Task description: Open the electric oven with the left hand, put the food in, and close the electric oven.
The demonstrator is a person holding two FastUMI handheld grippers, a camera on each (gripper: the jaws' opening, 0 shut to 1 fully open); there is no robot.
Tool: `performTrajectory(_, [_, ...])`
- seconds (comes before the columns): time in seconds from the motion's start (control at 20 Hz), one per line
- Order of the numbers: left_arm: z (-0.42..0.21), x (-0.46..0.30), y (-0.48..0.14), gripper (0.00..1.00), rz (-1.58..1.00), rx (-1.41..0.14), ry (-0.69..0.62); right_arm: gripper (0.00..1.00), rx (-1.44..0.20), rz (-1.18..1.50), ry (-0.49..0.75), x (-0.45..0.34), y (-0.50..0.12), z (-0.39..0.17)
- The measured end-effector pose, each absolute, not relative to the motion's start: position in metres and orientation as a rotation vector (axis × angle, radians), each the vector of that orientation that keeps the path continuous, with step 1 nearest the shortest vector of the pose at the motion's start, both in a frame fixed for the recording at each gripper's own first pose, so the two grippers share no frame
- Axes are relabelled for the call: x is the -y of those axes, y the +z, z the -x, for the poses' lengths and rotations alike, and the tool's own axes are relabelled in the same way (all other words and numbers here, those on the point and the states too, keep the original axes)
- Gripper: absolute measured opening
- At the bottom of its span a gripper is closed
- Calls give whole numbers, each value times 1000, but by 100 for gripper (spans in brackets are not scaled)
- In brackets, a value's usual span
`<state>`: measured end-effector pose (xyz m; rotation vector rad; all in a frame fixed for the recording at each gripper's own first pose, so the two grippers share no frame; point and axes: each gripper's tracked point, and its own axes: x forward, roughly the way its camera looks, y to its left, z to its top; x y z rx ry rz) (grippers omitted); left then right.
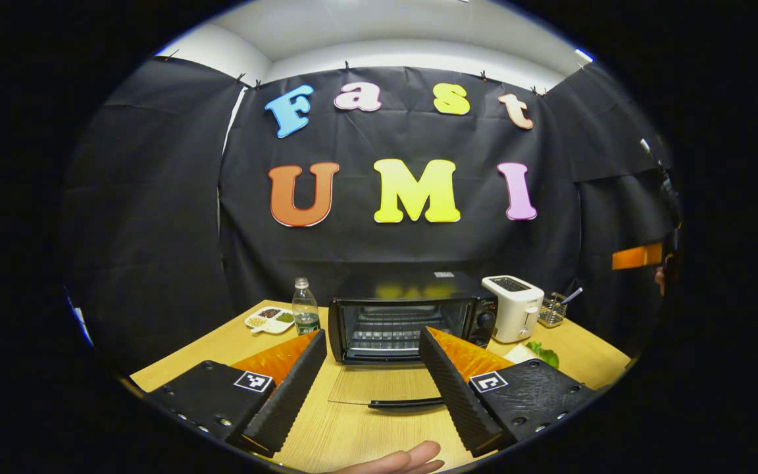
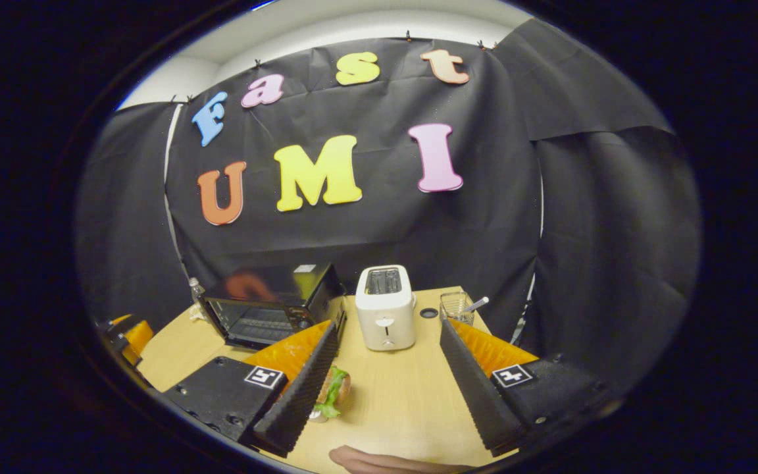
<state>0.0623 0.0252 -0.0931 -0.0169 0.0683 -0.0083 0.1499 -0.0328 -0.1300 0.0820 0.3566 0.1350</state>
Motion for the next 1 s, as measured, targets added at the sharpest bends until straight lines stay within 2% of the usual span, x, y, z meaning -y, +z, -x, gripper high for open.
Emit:
performTrajectory(0.05, [-57, -26, -81, 92, 22, -51, -17, 91, -384, -74, 140, 29, -140, -157])
performTrajectory(0.1, [-53, -30, -70, 93, 22, -33, -17, 100, -429, -78, 158, 24, -152, -163])
performTrajectory(0.15, [-48, -32, -59, 92, 18, -11, -13, 90, -477, -90, 190, 13, -167, -168])
performTrajectory(0.2, [-44, -35, -48, 92, 14, 19, -11, 100, -535, -106, 233, 0, -181, -171])
performTrajectory(0.35, [-31, -39, -26, 92, 2, 76, 0, 100, -713, -182, 339, -30, -227, -173])
performTrajectory(0.4, [-28, -38, -24, 92, 4, 83, 2, 89, -764, -202, 369, -37, -238, -174])
performTrajectory(0.45, [-25, -36, -21, 92, 2, 92, 1, 100, -805, -222, 396, -43, -250, -177])
performTrajectory(0.65, [-23, -33, -22, 92, -19, 107, 12, 98, -968, -289, 473, -61, -289, -186])
performTrajectory(0.7, [-25, -32, -24, 92, -24, 104, 15, 86, -1000, -306, 492, -66, -293, -187])
performTrajectory(0.9, [-31, -35, -46, 93, -36, 54, 37, 83, -1104, -386, 583, -88, -312, -187])
performTrajectory(0.95, [-34, -37, -52, 93, -35, 40, 44, 94, -1125, -406, 591, -91, -315, -186])
performTrajectory(1.0, [-35, -39, -54, 93, -35, 30, 49, 93, -1153, -426, 593, -92, -321, -186])
